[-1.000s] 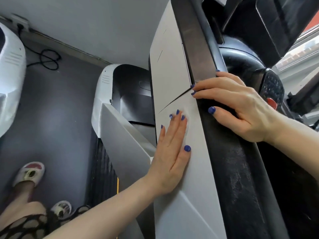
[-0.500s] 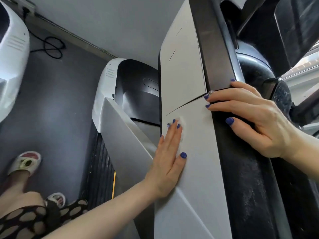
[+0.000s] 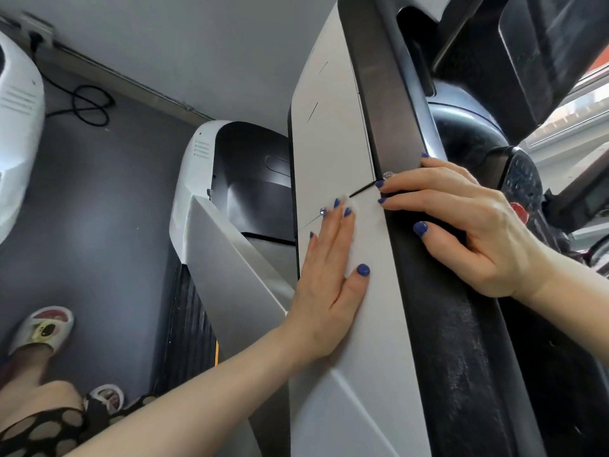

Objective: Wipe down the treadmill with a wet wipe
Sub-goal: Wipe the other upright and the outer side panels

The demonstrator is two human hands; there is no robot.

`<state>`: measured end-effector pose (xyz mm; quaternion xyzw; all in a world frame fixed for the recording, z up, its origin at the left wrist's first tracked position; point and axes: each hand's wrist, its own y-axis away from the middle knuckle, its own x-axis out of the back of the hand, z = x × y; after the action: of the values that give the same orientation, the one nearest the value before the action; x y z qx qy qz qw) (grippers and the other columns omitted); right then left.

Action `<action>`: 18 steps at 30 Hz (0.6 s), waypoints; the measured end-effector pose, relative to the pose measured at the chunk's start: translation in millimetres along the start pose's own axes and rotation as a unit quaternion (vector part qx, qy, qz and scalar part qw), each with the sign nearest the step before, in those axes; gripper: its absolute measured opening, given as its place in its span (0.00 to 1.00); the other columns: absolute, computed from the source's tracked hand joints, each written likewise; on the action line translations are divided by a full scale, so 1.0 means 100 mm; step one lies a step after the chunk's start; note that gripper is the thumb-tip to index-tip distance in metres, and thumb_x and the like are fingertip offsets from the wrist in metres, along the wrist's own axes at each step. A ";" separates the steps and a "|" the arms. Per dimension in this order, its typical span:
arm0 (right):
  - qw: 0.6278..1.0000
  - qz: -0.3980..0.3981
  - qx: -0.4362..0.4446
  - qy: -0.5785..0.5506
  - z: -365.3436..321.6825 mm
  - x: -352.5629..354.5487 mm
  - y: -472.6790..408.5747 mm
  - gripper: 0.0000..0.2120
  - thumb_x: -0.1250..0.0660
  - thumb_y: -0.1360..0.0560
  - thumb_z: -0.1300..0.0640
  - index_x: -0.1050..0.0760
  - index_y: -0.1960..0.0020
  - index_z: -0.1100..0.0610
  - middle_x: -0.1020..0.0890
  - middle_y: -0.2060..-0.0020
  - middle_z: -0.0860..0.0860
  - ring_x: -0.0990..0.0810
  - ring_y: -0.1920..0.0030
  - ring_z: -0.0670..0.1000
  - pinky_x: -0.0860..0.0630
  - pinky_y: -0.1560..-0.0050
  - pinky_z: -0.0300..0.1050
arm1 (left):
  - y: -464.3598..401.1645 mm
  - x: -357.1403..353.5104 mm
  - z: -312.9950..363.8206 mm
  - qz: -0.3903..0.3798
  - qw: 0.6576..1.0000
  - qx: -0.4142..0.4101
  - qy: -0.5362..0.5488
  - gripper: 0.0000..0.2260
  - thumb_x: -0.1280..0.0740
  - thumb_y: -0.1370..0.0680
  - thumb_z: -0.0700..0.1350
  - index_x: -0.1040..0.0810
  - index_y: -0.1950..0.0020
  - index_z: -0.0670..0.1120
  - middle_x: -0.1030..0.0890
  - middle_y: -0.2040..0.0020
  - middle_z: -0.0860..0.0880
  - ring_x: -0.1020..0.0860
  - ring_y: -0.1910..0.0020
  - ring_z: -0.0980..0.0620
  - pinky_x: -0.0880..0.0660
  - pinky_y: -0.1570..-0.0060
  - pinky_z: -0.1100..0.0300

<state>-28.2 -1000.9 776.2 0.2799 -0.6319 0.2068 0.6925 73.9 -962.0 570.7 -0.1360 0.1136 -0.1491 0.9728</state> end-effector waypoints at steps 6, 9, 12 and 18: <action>1.000 0.002 -0.006 -0.004 0.00 0.00 0.01 0.18 0.42 0.23 0.61 0.20 0.38 0.64 0.21 0.37 0.56 0.23 0.33 0.55 0.38 0.25 0.61 | 0.03 0.03 -0.08 -0.007 1.000 -0.019 -0.018 0.27 0.51 0.16 0.55 0.55 0.18 0.51 0.54 0.17 0.55 0.57 0.18 0.55 0.55 0.21 0.39; 1.000 0.019 -0.012 -0.004 0.00 -0.01 0.02 0.18 0.42 0.23 0.61 0.20 0.39 0.64 0.21 0.37 0.57 0.24 0.33 0.55 0.37 0.25 0.60 | -0.09 0.02 0.06 -0.002 0.999 -0.034 -0.023 0.28 0.50 0.16 0.53 0.52 0.18 0.47 0.53 0.16 0.53 0.56 0.18 0.53 0.55 0.20 0.41; 0.999 0.045 -0.018 0.001 -0.01 -0.02 0.04 0.17 0.41 0.23 0.61 0.20 0.40 0.65 0.21 0.37 0.57 0.24 0.33 0.57 0.33 0.29 0.61 | 0.00 0.02 0.09 -0.024 0.997 -0.056 -0.036 0.28 0.50 0.16 0.52 0.54 0.18 0.48 0.54 0.16 0.53 0.56 0.18 0.53 0.58 0.20 0.45; 0.998 0.044 -0.040 0.025 -0.01 0.02 0.01 0.19 0.40 0.23 0.58 0.22 0.36 0.62 0.24 0.32 0.55 0.28 0.29 0.53 0.35 0.27 0.56 | -0.02 0.02 0.09 -0.031 0.997 -0.052 -0.051 0.29 0.52 0.15 0.56 0.56 0.18 0.48 0.58 0.17 0.55 0.58 0.18 0.54 0.60 0.20 0.46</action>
<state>-28.2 -1000.1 777.8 0.2185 -0.6341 0.2189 0.7087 77.7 -962.6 579.5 -0.1969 0.0669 -0.1664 0.9639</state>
